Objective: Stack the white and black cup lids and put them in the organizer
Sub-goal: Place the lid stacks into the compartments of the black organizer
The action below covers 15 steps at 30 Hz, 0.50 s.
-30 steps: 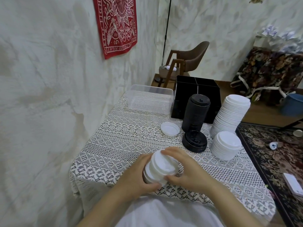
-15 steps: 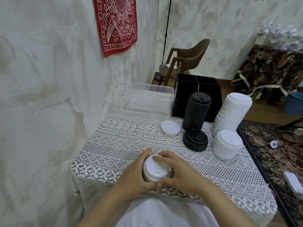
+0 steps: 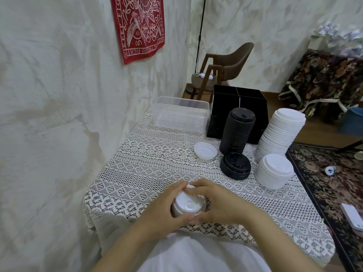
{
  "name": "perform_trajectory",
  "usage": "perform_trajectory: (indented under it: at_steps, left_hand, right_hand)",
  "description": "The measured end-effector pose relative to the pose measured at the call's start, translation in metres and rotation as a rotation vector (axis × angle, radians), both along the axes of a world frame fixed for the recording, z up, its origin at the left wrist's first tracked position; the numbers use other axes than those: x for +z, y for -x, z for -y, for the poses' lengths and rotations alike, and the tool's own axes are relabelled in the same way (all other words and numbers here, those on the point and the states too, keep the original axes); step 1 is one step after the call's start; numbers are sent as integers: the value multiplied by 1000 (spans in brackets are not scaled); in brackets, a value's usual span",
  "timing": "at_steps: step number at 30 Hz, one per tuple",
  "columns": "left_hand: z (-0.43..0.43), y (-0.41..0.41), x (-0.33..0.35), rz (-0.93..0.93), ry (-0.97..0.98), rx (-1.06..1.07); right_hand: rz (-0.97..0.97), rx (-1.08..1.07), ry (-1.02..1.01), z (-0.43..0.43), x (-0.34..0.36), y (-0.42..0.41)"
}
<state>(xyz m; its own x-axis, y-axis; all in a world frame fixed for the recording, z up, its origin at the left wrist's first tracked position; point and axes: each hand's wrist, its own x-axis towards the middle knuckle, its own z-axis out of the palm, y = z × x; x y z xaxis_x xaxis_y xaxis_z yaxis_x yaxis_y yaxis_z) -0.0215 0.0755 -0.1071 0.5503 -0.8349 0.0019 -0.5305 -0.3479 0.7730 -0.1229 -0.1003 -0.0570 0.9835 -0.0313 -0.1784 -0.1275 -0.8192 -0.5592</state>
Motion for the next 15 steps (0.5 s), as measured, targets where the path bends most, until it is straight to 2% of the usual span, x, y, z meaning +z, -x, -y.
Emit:
perform_trajectory:
  at_steps: [2,5,8,15]
  left_hand:
    - [0,0,-1,27,-16,5]
    - [-1,-1,-1,34,-25,11]
    - [-1,-1,-1,10,-24,13]
    - [-1,1,2,23,-18,22]
  right_hand:
    - [-46,5,-47,7,6,-3]
    - [114,-204,-86,18,5,-20]
    - [191,-346,150,29,-2,-45]
    - [3,-354,600,42,-9,-86]
